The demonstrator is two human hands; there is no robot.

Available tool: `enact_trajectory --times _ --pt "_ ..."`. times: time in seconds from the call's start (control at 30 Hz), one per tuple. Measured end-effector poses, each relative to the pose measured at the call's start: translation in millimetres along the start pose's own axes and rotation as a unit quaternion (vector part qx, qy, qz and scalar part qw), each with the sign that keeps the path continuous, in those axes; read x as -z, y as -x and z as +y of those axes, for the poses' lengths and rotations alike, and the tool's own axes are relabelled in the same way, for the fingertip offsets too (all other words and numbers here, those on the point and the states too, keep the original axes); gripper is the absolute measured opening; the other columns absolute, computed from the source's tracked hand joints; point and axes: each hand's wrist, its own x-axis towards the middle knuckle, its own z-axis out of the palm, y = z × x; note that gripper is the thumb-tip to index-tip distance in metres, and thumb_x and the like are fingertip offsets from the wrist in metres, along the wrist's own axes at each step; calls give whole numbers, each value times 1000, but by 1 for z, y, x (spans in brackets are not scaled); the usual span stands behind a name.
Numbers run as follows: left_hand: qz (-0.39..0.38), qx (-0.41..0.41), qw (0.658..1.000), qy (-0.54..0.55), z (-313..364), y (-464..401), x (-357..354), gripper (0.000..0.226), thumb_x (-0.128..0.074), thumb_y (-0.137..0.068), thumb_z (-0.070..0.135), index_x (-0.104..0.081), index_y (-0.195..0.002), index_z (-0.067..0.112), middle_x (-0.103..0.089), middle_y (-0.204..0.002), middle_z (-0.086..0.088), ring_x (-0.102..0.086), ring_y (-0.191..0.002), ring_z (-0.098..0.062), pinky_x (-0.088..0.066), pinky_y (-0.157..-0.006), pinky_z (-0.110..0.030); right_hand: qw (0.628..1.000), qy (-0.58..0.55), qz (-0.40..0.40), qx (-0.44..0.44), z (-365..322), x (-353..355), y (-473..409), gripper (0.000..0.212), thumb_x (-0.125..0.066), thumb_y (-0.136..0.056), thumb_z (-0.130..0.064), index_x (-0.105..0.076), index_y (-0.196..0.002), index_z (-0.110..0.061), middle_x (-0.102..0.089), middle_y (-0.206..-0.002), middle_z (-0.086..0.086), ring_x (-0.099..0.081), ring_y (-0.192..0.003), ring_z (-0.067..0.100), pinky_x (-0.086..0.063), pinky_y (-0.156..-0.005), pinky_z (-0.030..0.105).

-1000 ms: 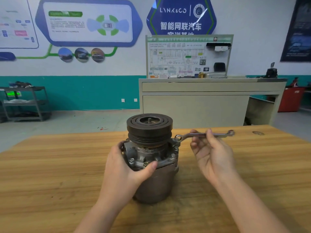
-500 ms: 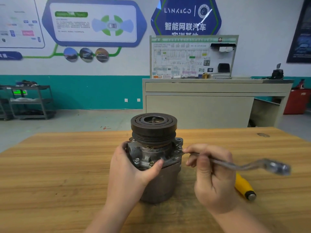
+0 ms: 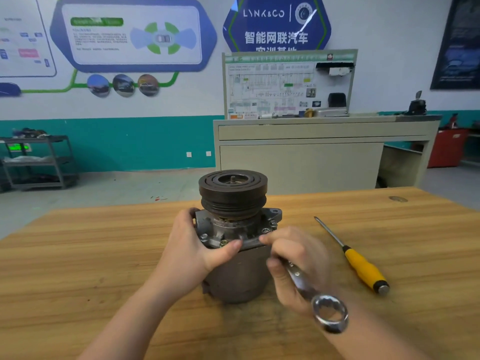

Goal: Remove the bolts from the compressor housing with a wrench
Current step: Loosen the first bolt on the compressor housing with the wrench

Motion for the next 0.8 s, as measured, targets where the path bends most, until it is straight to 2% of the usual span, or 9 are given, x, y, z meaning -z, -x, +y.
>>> enact_trajectory --times 0.07,0.13,0.23,0.33,0.4,0.47,0.6,0.7,0.8 --pt "-4 -4 1000 27 -1 1 2 94 -73 -44 74 -35 -120 35 -52 -113 21 -52 -100 15 -43 -70 -6 999 -28 25 -36 -4 -5 2 24 -34 -103 -33 -47 -94 -16 -64 -72 15 -54 -68 14 -41 -63 22" --pt "11 -6 999 45 -4 3 0 96 -73 -45 72 -37 -125 33 -54 -116 20 -52 -101 13 -43 -76 -10 969 -127 145 -157 -8 -8 1 14 -36 -102 -29 -49 -99 -29 -63 -73 12 -53 -60 16 -44 -58 25" --pt "29 -8 997 71 -6 6 -5 97 -74 -47 67 -38 -130 33 -57 -116 21 -53 -102 14 -43 -82 -12 820 -254 321 -401 7 -5 -6 16 -35 -94 -9 -43 -95 -23 -61 -59 7 -43 -40 17 -36 -44 19" --pt "30 -6 996 87 -7 8 -4 93 -78 -49 65 -37 -127 38 -60 -108 33 -54 -101 18 -43 -76 -2 627 -395 291 -606 38 5 -12 16 -32 -99 -5 -43 -90 -12 -61 -54 10 -46 -35 18 -36 -38 19" --pt "14 0 996 92 -8 8 -1 97 -81 -49 65 -34 -129 39 -59 -108 33 -52 -103 19 -41 -74 2 568 -437 285 -637 47 12 -13 22 -34 -103 -13 -46 -85 -10 -64 -57 11 -53 -39 16 -42 -38 19" --pt "0 6 996 84 -8 9 2 102 -79 -45 63 -30 -131 38 -55 -112 29 -49 -104 21 -39 -73 3 612 -417 307 -598 46 15 -14 25 -33 -105 -20 -46 -86 -10 -67 -60 9 -57 -43 14 -46 -41 20" --pt "14 8 997 72 -8 10 0 112 -79 -40 66 -36 -135 24 -53 -119 20 -52 -107 11 -43 -82 -8 810 -257 257 -460 29 16 -12 20 -36 -103 -22 -48 -88 -27 -70 -70 7 -59 -44 16 -46 -42 22" --pt "45 10 997 56 -7 13 -4 116 -77 -37 72 -37 -134 23 -52 -121 17 -48 -108 13 -41 -85 -13 877 -196 206 -386 12 11 -14 25 -42 -98 -28 -52 -81 -44 -70 -77 6 -62 -47 17 -49 -45 25" --pt "65 7 997 39 -5 14 -7 112 -74 -37 73 -36 -132 28 -48 -119 22 -41 -105 24 -37 -78 -7 936 -155 152 -277 4 9 -10 12 -45 -100 -34 -53 -90 -34 -66 -75 2 -63 -52 11 -50 -48 24"
